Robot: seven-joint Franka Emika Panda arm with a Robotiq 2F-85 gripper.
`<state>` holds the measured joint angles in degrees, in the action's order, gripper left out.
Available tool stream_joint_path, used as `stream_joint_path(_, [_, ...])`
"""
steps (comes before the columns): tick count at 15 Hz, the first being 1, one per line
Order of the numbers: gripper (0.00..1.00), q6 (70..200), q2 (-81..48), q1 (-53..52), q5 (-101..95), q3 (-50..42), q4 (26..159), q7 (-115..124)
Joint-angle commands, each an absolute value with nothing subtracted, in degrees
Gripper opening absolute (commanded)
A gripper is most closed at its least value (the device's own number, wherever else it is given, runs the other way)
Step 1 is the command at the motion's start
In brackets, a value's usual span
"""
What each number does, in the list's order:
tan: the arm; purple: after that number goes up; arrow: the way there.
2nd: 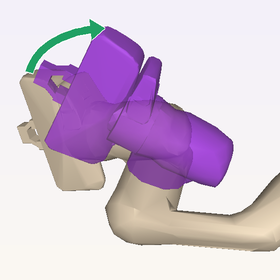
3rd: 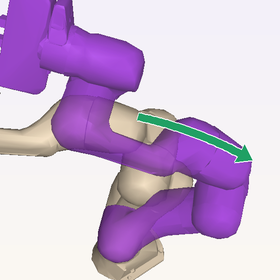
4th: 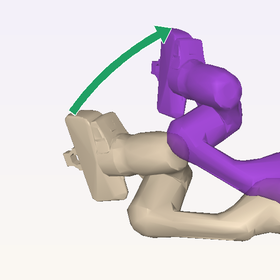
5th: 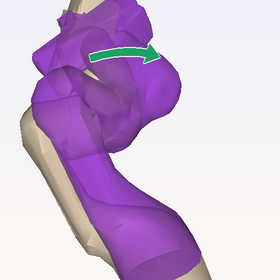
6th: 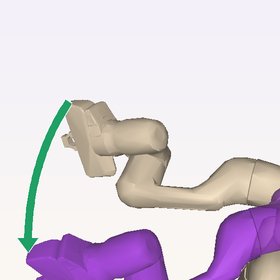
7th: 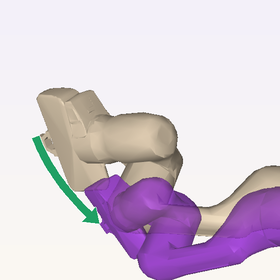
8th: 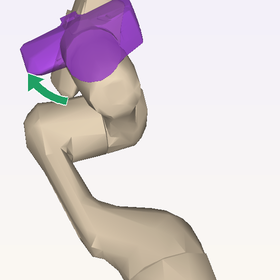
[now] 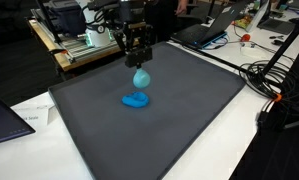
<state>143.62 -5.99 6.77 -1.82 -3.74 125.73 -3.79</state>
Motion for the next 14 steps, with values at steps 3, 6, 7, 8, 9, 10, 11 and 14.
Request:
stream_joint_path(3, [0.22, 142.44, -8.45, 3.72, -16.54, -5.13, 122.86, 7.21])
stream_joint_path(6, [0.22, 141.61, -9.37, 1.99, -23.27, -5.18, 121.12, 11.57])
stream_joint_path(7, [0.22, 140.96, -9.66, 1.40, -24.97, -5.04, 120.53, 12.33])
stream_joint_path(8, [0.22, 139.49, -10.02, 0.71, -26.23, -4.79, 119.58, 13.17])
stream_joint_path(9, [0.22, 138.22, -10.34, 0.23, -26.15, -4.42, 118.86, 13.32])
stream_joint_path(10, [0.22, 136.34, -10.96, -0.35, -25.92, -4.18, 117.81, 13.93])
stream_joint_path(11, [0.22, 134.45, -11.60, -1.04, -26.28, -4.20, 116.95, 15.07])
stream_joint_path(14, [0.22, 130.75, -13.09, -2.96, -27.81, -4.11, 115.47, 16.96])
